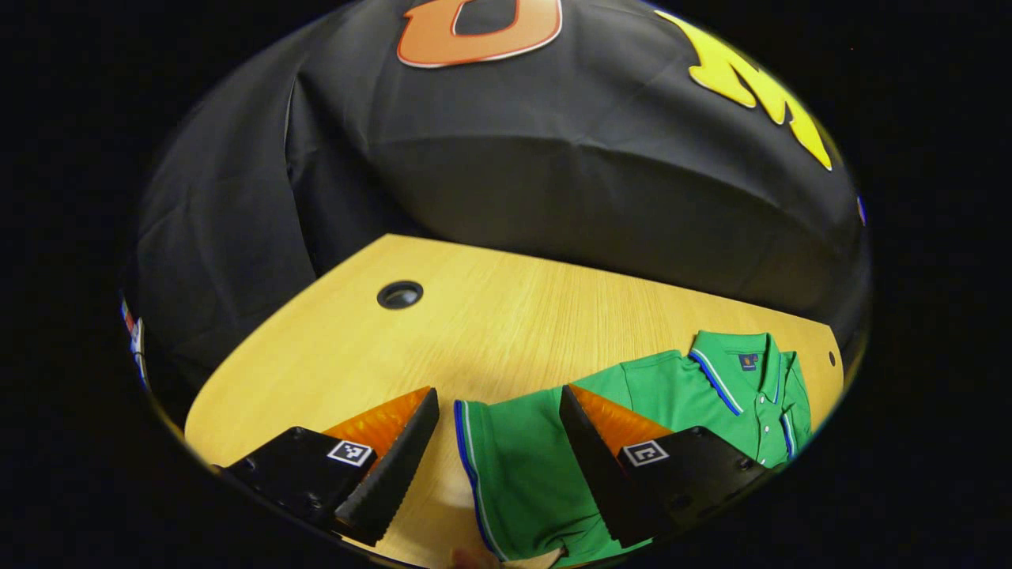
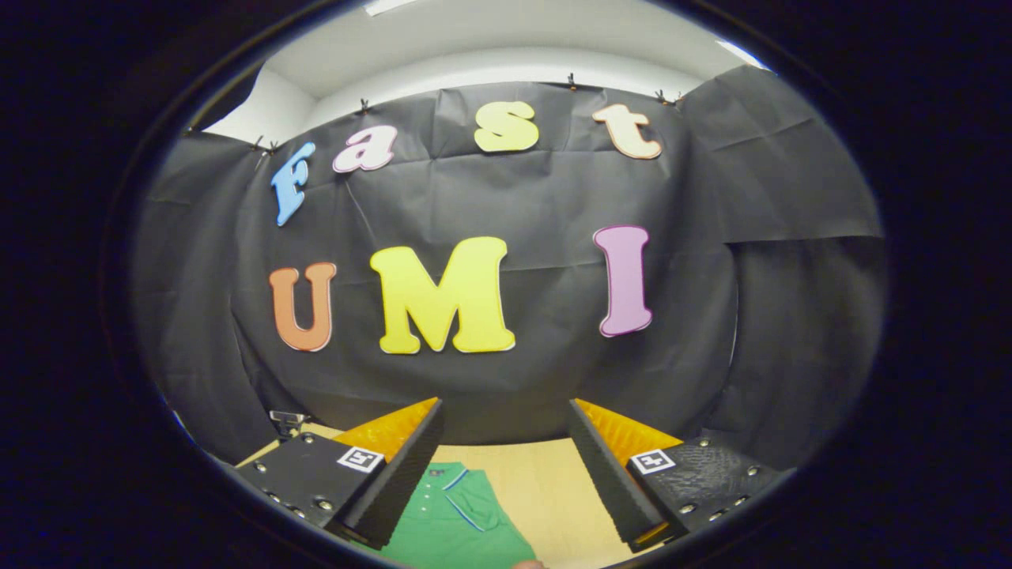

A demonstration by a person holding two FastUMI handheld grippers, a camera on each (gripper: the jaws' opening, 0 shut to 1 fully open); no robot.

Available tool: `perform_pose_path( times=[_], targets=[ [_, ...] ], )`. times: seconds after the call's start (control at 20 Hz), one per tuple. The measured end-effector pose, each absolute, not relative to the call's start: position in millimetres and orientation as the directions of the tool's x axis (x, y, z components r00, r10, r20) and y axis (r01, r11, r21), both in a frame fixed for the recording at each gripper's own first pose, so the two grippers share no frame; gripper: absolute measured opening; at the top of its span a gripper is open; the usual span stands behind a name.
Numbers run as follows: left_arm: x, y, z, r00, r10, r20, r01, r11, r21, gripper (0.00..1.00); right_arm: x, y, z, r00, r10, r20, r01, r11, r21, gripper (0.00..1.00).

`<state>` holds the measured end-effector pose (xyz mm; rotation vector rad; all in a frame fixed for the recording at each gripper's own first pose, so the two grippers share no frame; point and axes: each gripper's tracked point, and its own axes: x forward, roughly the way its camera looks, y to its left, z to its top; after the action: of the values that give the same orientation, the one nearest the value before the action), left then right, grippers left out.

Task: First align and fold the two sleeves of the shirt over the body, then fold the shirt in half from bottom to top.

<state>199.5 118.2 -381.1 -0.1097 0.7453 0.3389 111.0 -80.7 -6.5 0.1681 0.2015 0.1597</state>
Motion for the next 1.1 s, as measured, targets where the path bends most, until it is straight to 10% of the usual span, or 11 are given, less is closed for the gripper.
perform_pose_path(
  times=[0.5, 0.6, 0.75, 1.1],
  targets=[
    [198.1, 117.2, -398.6, 0.633, 0.253, -0.731, -0.279, 0.956, 0.088, 0.96, 111.8, -97.5, -22.8, 0.956, 0.163, -0.244, -0.095, 0.958, 0.269, 0.97],
    [199.9, 110.6, -401.5, 0.647, 0.223, -0.729, -0.246, 0.966, 0.077, 0.73, 109.9, -96.3, -27.4, 0.95, 0.164, -0.265, -0.091, 0.96, 0.267, 0.97],
    [201.1, 103.4, -399.7, 0.661, 0.234, -0.713, -0.276, 0.959, 0.059, 0.05, 108.5, -100.2, -30.1, 0.947, 0.155, -0.281, -0.084, 0.965, 0.249, 0.97],
    [203.5, 80.2, -395.0, 0.672, 0.175, -0.72, -0.256, 0.967, -0.004, 0.03, 111.0, -110.6, -40.2, 0.943, 0.134, -0.303, -0.056, 0.966, 0.252, 0.97]
  ],
)
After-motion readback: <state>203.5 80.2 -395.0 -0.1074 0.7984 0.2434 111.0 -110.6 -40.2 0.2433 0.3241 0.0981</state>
